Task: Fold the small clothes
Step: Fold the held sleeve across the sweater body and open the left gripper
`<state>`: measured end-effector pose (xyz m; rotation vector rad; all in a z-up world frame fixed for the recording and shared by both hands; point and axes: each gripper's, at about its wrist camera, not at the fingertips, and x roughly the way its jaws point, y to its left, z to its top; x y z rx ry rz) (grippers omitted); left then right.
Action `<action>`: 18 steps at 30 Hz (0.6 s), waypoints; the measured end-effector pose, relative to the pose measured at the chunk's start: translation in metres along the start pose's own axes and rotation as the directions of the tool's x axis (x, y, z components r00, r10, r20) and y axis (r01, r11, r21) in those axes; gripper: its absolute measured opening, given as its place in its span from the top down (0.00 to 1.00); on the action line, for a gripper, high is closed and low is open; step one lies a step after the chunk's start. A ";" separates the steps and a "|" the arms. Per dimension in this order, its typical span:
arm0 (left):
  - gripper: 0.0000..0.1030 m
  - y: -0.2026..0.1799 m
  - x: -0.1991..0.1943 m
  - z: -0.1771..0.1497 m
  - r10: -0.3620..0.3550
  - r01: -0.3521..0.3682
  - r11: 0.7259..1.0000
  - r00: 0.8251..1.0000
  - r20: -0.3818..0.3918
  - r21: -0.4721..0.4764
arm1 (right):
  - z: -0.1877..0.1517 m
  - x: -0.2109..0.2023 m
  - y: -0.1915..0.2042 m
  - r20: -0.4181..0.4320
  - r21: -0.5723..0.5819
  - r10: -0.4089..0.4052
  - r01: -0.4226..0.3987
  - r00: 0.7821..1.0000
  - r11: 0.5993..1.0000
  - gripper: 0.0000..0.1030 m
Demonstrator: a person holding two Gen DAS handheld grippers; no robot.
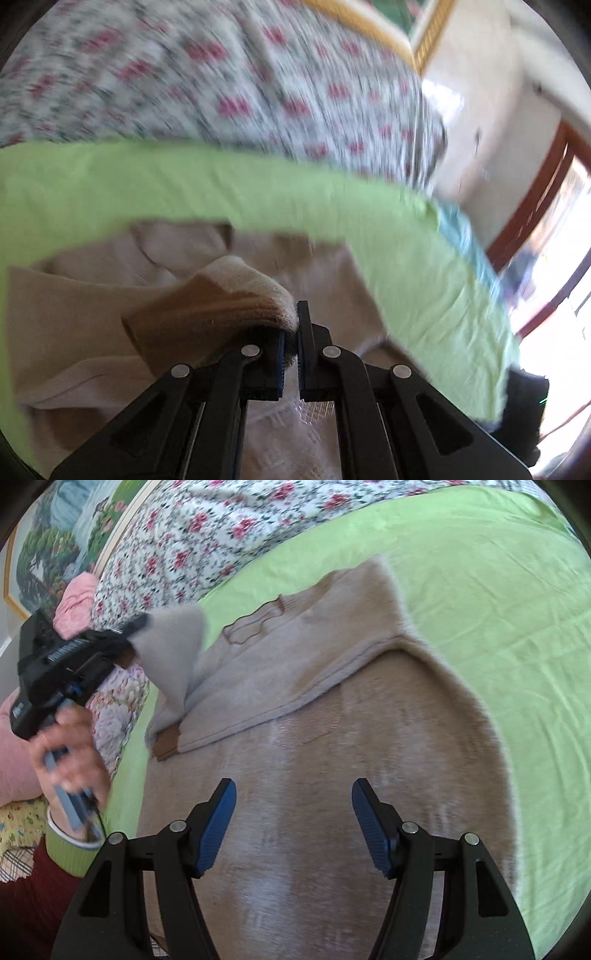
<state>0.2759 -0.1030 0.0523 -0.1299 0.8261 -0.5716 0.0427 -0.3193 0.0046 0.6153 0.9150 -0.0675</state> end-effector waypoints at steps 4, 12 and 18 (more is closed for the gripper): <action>0.95 -0.011 0.054 -0.032 0.049 -0.041 0.997 0.992 -0.115 0.069 | -0.001 -0.006 -0.014 0.020 0.036 -0.021 0.020 1.000 0.999 0.36; 0.50 0.000 0.044 -0.074 0.030 -0.015 0.996 0.984 -0.178 0.087 | 0.006 -0.009 -0.021 0.049 0.074 -0.030 0.026 0.998 0.997 0.36; 0.49 0.039 -0.023 -0.100 0.100 -0.095 0.994 0.987 -0.126 0.043 | 0.025 0.008 0.005 0.060 0.017 -0.005 0.004 0.998 1.000 0.36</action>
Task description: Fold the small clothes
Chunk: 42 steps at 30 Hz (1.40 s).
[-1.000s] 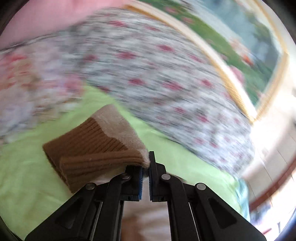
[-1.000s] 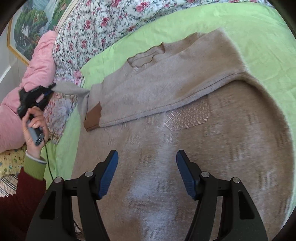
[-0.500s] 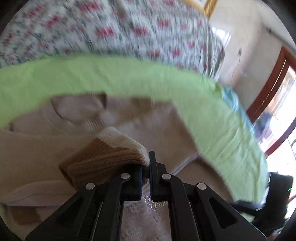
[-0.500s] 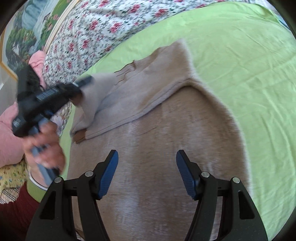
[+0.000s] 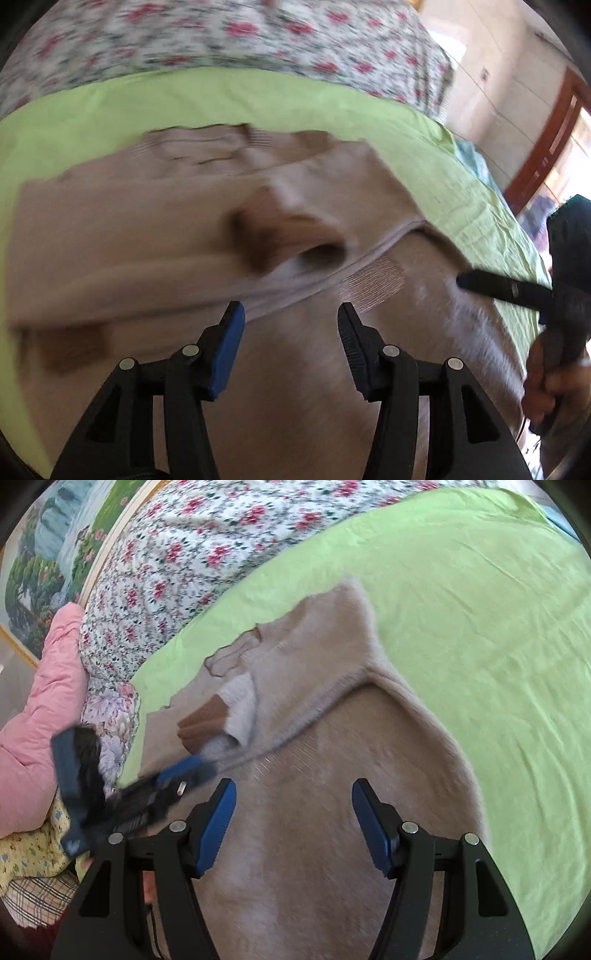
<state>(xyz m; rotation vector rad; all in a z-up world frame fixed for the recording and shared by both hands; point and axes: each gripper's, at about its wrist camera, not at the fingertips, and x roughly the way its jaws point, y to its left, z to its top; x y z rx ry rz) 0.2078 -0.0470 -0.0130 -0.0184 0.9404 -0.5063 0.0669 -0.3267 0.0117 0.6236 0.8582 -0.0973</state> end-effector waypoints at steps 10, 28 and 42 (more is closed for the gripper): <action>0.49 0.126 -0.055 -0.023 0.306 -0.292 0.925 0.952 0.020 -0.241 | 0.024 0.063 0.075 -0.011 -0.331 -0.092 0.083 0.996 0.940 0.36; 0.48 0.161 -0.046 -0.021 0.557 -0.503 0.769 0.830 0.027 -0.395 | 0.070 0.077 0.083 0.149 -0.304 -0.016 0.061 0.989 0.951 0.93; 0.47 0.154 -0.047 -0.035 0.582 -0.523 0.710 0.813 -0.025 -0.472 | 0.055 0.088 0.001 0.102 0.002 0.014 -0.015 0.995 1.000 0.93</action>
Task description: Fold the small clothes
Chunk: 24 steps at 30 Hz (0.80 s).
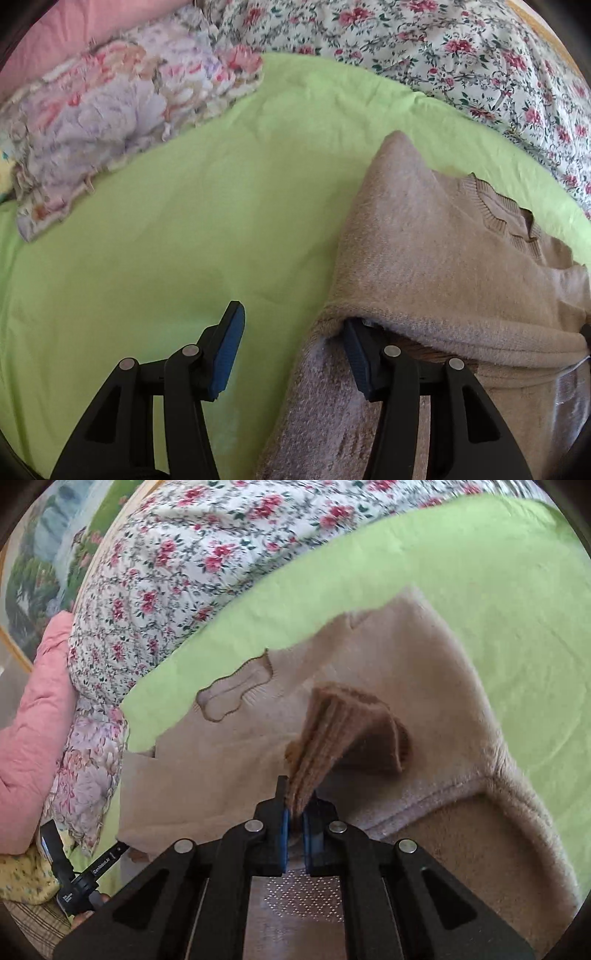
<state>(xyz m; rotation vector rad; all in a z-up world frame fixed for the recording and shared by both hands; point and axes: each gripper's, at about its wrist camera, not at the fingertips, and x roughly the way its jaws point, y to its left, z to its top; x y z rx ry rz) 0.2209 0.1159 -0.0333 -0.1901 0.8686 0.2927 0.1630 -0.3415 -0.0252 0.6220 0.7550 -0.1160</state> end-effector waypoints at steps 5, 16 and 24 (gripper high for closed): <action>0.46 0.003 0.004 -0.001 -0.009 0.010 1.000 1.000 -0.028 0.006 | 0.000 -0.002 0.003 0.003 -0.053 -0.030 0.031 1.000 0.998 0.93; 0.39 0.032 -0.024 0.007 -0.251 0.255 0.966 0.964 -0.085 0.037 | -0.017 -0.008 -0.001 -0.125 -0.089 -0.076 0.065 0.989 0.994 0.87; 0.23 -0.001 0.017 0.092 -0.332 0.344 0.936 0.933 -0.141 0.072 | -0.019 -0.031 0.006 -0.094 -0.087 -0.075 0.067 0.993 0.994 0.60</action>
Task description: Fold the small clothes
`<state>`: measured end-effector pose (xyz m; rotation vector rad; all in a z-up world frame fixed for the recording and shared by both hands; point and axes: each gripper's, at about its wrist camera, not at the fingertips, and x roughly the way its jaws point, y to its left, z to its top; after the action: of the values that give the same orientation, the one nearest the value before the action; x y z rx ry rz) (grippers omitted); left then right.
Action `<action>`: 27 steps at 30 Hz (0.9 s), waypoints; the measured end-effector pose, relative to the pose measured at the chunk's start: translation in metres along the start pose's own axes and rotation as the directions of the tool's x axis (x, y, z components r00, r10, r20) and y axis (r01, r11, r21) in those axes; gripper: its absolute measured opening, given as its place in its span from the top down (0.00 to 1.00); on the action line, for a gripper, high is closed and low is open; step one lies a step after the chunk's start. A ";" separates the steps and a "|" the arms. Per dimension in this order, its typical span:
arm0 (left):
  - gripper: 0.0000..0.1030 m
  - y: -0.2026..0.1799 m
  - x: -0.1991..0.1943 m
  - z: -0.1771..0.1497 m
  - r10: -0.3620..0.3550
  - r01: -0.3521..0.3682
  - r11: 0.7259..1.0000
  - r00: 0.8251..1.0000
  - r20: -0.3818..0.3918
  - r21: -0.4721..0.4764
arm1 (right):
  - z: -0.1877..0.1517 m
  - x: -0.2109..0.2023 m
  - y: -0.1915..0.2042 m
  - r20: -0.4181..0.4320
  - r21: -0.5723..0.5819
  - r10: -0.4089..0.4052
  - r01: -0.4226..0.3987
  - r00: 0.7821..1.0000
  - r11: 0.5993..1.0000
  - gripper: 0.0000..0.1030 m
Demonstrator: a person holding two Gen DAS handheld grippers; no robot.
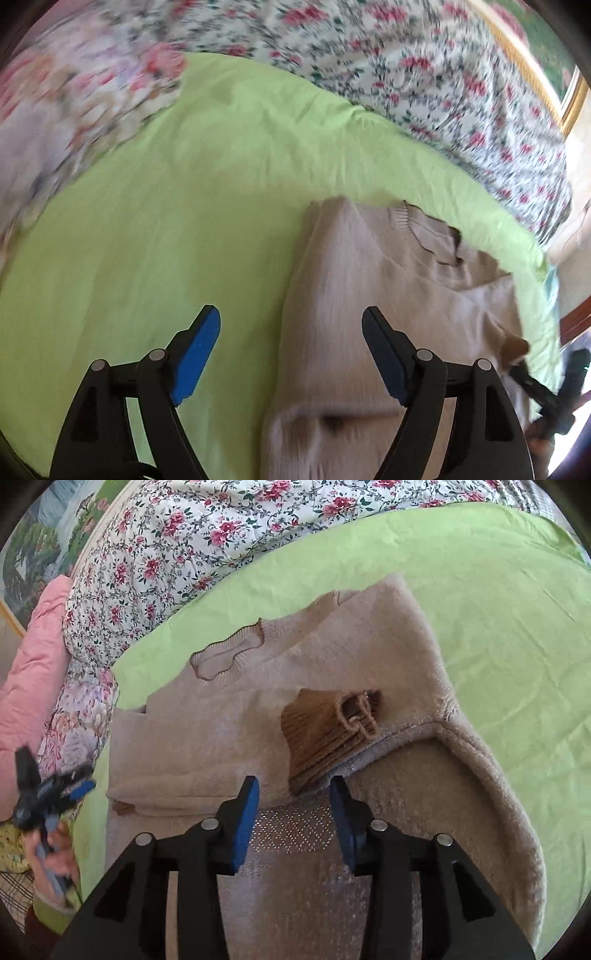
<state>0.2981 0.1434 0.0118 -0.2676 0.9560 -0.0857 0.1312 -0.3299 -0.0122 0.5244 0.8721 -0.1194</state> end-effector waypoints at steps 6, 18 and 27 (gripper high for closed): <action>0.23 -0.005 0.015 0.007 0.011 -0.010 1.000 1.000 -0.023 0.008 | 0.022 -0.008 0.042 -0.003 -0.102 0.184 -0.183 0.983 0.978 0.60; 0.23 0.015 0.013 -0.057 0.026 -0.029 0.995 0.999 -0.029 -0.099 | 0.124 0.183 0.190 -0.443 -0.015 0.443 -0.500 0.779 0.866 0.48; 0.22 0.016 0.013 -0.064 0.000 -0.002 0.995 1.000 -0.019 -0.100 | 0.105 0.278 0.259 -0.608 -0.043 0.365 -0.489 0.705 0.871 0.67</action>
<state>0.2527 0.1446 -0.0381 -0.3596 0.9806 -0.0396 0.4636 -0.1258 -0.0667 0.5695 1.3240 0.5974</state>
